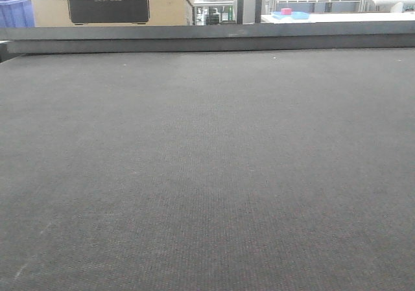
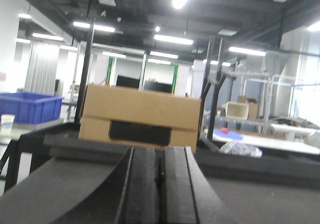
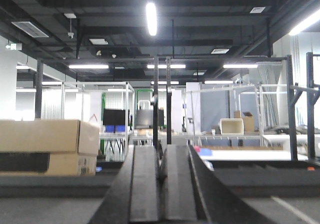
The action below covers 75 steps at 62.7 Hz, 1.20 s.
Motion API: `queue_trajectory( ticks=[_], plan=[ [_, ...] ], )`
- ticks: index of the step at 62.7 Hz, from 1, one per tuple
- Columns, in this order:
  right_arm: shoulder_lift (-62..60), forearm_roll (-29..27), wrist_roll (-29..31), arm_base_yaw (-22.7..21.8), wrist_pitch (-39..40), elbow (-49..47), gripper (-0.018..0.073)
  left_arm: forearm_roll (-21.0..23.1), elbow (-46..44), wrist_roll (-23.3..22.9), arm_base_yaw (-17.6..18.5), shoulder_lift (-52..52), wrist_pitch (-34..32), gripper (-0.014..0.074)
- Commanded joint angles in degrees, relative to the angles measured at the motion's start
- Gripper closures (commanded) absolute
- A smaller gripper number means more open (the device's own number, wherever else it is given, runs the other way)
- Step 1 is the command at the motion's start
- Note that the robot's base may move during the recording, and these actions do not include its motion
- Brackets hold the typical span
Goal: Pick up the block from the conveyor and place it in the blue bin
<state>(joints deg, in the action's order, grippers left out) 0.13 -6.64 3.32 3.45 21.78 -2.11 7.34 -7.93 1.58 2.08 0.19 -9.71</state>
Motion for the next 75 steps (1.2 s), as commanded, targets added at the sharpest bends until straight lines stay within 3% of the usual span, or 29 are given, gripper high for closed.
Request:
queue_trajectory(
  ticks=[1,10,23,40,54,66,75],
  plan=[
    [-0.13,-0.12,-0.62,-0.31,-0.04,-4.30,0.0727,0.37,-5.08,-0.32,-0.21,-0.19,3.77,0.0707],
    [-0.13,-0.12,-0.62,-0.31,-10.57,-13.42,0.0727,0.37,-15.20,-0.32,-0.21,2.28,14.46,0.0707],
    [6.28,-0.12,-0.62,-0.31,-23.55,-24.64,0.0727,0.37,-26.58,-0.32,-0.21,10.64,22.83,0.0707],
    [18.48,0.09,-0.62,-0.31,-46.33,-38.06,0.0727,-2.63,-41.48,-0.32,-0.21,24.14,44.22,0.0707],
    [29.11,0.09,-0.62,-0.31,-61.94,-44.85,0.0727,-2.61,-49.52,-0.32,-0.21,36.77,61.97,0.0707],
    [39.16,0.09,-0.62,-0.31,-73.11,-46.62,0.0727,-1.59,-49.94,-0.32,-0.21,45.41,64.59,0.0707],
    [45.85,0.09,-0.62,-0.31,-77.03,-46.62,0.0727,-1.59,-49.34,-0.32,-0.21,50.46,65.81,0.0707]
  ],
)
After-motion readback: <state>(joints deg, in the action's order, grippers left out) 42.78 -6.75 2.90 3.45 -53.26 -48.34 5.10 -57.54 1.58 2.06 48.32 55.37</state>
